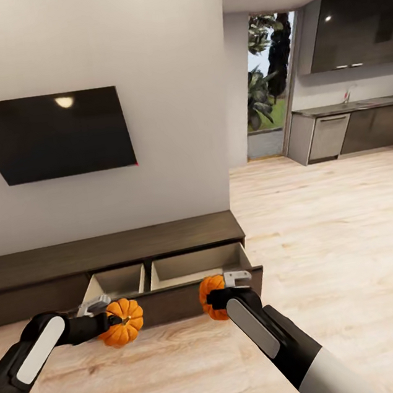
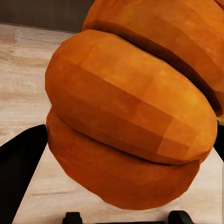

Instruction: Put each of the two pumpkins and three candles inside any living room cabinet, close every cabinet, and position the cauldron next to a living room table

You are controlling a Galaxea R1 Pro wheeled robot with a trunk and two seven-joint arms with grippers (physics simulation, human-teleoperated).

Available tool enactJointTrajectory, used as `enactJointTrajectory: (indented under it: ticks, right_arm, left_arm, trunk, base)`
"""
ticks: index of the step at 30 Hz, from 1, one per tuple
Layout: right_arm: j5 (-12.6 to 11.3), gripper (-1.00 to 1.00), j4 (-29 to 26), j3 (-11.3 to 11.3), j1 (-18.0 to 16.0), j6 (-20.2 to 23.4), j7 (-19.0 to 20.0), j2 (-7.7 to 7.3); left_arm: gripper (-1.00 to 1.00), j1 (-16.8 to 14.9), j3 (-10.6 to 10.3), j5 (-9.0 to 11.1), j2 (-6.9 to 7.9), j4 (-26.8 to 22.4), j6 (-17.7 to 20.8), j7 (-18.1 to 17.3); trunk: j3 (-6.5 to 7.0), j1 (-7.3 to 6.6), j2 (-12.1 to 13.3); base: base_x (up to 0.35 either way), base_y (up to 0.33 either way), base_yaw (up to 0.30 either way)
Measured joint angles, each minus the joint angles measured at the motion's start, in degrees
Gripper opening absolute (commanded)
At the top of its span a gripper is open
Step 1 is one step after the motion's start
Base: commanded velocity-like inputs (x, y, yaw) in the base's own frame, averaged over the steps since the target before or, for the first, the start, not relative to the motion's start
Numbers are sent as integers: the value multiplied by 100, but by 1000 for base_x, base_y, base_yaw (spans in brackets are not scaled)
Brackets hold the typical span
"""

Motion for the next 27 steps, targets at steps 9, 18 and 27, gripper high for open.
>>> enactJointTrajectory:
  ticks: [9,18,27]
  right_arm:
    - [27,-100,-56,-232,-7,75,27,-1]
    - [24,-100,-129,-317,-8,65,11,2]
    - [33,-100,-156,-312,-7,58,21,2]
  left_arm:
    - [-100,-3,67,78,-154,-26,9,130]
    - [-100,-1,203,87,-159,-24,17,127]
    - [-100,-1,205,105,-168,-18,13,130]
  trunk:
    - [1,3,0]
    - [-16,3,0]
    - [-79,3,0]
  base:
    - [152,-117,0]
    - [4,-40,63]
    - [10,-157,153]
